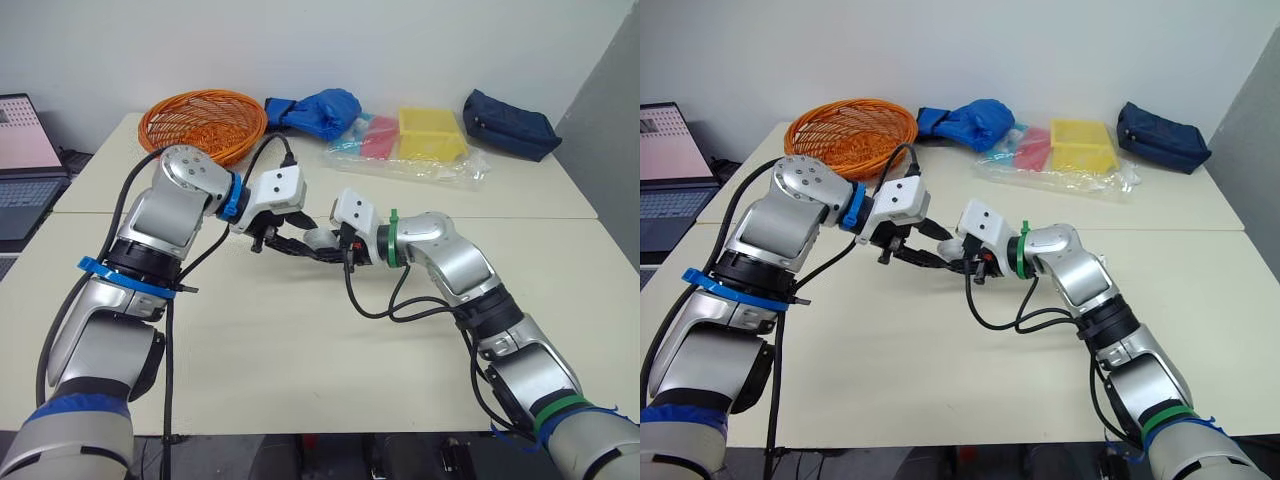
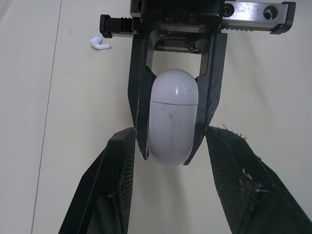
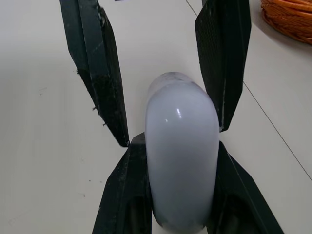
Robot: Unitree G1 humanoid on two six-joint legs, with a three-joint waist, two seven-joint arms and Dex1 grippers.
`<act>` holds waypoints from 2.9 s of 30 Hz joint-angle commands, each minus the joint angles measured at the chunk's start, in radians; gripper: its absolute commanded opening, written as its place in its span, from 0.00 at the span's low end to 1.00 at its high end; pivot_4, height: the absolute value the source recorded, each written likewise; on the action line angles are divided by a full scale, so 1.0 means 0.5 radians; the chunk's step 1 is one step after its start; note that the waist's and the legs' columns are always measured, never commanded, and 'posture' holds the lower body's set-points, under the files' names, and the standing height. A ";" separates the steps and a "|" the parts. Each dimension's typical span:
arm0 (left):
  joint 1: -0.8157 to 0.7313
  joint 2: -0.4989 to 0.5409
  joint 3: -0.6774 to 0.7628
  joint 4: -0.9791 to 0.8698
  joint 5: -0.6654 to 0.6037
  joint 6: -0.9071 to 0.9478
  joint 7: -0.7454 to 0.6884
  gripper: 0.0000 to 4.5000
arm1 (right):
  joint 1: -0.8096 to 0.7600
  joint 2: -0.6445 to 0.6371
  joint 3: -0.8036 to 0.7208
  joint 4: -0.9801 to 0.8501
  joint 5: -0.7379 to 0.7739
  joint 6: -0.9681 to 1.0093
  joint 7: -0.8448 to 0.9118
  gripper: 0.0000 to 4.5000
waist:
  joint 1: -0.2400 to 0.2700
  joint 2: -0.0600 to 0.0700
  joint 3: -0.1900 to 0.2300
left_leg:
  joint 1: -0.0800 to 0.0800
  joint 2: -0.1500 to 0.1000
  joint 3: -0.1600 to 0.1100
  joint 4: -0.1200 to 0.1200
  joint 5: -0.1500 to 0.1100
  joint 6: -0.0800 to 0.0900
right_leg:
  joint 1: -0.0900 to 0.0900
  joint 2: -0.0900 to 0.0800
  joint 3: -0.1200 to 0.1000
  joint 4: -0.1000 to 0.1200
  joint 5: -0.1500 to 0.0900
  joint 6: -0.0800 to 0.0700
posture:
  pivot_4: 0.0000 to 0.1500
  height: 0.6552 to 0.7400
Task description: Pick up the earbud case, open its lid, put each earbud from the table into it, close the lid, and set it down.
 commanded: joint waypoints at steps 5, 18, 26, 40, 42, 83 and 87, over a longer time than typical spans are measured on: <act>-0.080 -0.012 0.048 0.003 -0.001 -0.029 0.000 0.27 | -0.040 -0.005 -0.010 -0.104 -0.002 -0.046 0.011 0.19 | 0.000 0.000 0.000 | 0.000 0.000 0.000 0.000 0.000 0.000 | 0.000 0.000 0.000 0.000 0.000 0.000 | 1.00 1.00; -0.076 0.001 0.050 -0.039 -0.017 -0.044 -0.063 0.48 | -0.045 -0.016 -0.008 -0.074 -0.007 -0.058 0.024 0.19 | 0.000 0.000 0.000 | 0.000 0.000 0.000 0.000 0.000 0.000 | 0.000 0.000 0.000 0.000 0.000 0.000 | 1.00 1.00; -0.120 -0.011 0.053 0.014 -0.004 -0.047 -0.032 0.69 | -0.041 -0.023 0.001 -0.061 -0.005 -0.068 0.025 0.19 | 0.000 0.000 0.000 | 0.000 0.000 0.000 0.000 0.000 0.000 | 0.000 0.000 0.000 0.000 0.000 0.000 | 1.00 1.00; -0.146 -0.039 0.036 0.118 0.042 -0.125 -0.015 0.69 | -0.028 -0.030 -0.003 -0.069 0.003 -0.060 0.019 0.19 | 0.000 0.000 0.000 | 0.000 0.000 0.000 0.000 0.000 0.000 | 0.000 0.000 0.000 0.001 0.000 -0.001 | 1.00 1.00; -0.150 -0.044 0.040 0.119 0.040 -0.123 -0.016 0.69 | -0.029 -0.027 -0.005 -0.071 0.007 -0.053 0.018 0.19 | 0.000 0.000 0.000 | 0.000 0.000 0.000 0.001 0.000 0.000 | 0.000 0.000 0.000 0.001 0.000 -0.001 | 1.00 1.00; 0.783 -0.366 1.012 -0.646 -0.612 0.266 0.911 0.16 | 0.141 -0.530 -0.641 -0.522 0.549 0.333 0.190 0.99 | -0.002 0.000 0.000 | 0.001 -0.001 -0.001 0.003 0.000 0.000 | 0.003 -0.006 0.001 0.001 0.001 -0.001 | 1.00 1.00; 1.047 -0.504 1.062 -0.946 -0.913 0.429 0.988 0.16 | 0.183 -0.526 -0.590 -0.532 0.495 0.107 0.214 0.99 | 0.001 0.000 0.000 | 0.002 0.000 -0.007 0.003 0.000 0.000 | 0.004 -0.003 0.002 0.005 0.002 -0.002 | 1.00 1.00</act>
